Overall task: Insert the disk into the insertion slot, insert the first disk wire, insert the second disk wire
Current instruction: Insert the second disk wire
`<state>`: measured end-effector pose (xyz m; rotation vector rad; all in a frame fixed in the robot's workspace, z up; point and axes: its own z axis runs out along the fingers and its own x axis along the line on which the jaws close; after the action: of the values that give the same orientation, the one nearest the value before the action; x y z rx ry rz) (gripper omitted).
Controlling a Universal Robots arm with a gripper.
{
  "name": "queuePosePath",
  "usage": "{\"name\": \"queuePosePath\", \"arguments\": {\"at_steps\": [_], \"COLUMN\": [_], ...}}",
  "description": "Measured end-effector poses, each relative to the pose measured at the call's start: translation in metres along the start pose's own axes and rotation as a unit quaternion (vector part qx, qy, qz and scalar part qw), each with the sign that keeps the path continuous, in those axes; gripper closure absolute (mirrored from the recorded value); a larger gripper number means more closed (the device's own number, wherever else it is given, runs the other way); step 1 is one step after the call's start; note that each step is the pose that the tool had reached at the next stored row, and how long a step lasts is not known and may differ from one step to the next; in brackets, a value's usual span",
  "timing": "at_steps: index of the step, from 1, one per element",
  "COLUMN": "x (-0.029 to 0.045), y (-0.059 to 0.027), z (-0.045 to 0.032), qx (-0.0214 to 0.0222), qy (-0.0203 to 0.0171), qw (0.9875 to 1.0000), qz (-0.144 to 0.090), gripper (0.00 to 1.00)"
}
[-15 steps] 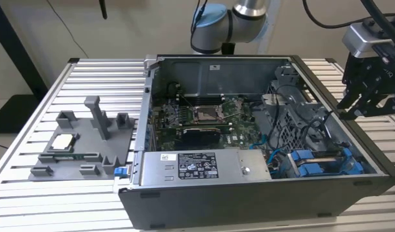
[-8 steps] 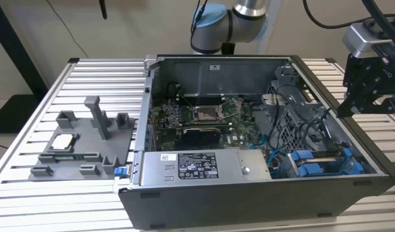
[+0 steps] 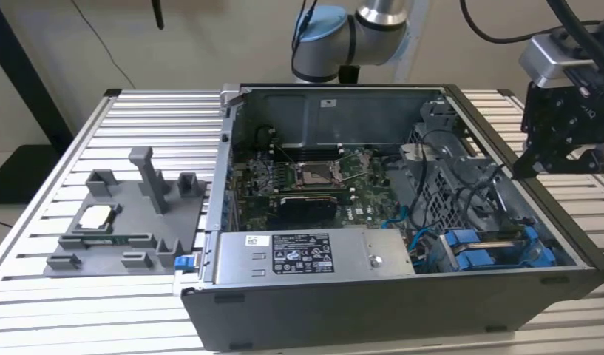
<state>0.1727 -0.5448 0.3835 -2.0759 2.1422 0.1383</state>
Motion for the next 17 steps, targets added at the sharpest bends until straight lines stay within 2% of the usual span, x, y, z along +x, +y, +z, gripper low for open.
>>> {"name": "queuePosePath", "arguments": {"at_steps": [10,13,17], "x": [0.0009,0.0018,0.0027], "y": [0.0408,0.0508,0.0564], "z": [-0.0066,-0.0075,-0.0078], "qx": [0.0049,0.0066,0.0070], "qy": [0.0008,0.0086,0.0277], "qw": [1.0000,0.9999,0.9996], "qz": [-0.001,-0.002,-0.003], "gripper": [0.84,0.84,0.84]}}
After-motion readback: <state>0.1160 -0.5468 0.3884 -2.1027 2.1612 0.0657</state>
